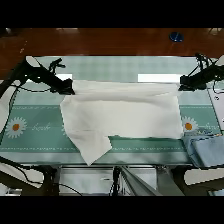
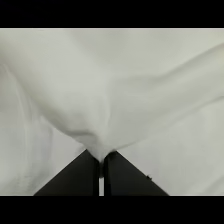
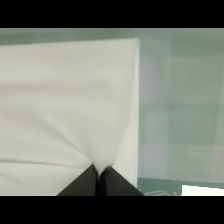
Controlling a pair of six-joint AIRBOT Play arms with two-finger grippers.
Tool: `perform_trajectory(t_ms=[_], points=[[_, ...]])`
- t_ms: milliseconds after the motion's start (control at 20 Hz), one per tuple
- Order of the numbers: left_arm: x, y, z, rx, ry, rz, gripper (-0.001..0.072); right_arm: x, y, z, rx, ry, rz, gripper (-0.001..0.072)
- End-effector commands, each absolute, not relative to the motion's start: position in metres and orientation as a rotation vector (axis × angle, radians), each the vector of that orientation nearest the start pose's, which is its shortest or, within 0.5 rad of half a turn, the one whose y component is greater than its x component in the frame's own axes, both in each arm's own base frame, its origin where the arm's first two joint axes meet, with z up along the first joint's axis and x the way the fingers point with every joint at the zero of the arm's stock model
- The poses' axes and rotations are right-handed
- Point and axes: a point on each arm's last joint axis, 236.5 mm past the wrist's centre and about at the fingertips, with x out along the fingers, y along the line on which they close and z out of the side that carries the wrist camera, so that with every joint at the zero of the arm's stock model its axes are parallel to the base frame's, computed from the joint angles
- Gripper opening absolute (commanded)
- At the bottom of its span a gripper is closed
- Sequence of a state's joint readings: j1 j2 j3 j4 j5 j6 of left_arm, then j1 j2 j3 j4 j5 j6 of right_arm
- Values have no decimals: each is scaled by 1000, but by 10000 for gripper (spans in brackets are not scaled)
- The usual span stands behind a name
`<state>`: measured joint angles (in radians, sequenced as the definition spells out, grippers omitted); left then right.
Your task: Fold the shirts.
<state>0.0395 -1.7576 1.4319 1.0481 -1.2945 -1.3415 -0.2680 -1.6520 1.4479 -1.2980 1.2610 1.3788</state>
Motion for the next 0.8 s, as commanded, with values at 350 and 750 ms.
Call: perform_trajectory(t_ms=[350, 750], points=[[395, -58, -15, -331, 1538, -470, 397, 390, -63, 6, 253, 1456, 146, 503], [239, -53, -54, -508, 1590, -381, 407, 286, -83, -8, 633, 1416, 60, 548]])
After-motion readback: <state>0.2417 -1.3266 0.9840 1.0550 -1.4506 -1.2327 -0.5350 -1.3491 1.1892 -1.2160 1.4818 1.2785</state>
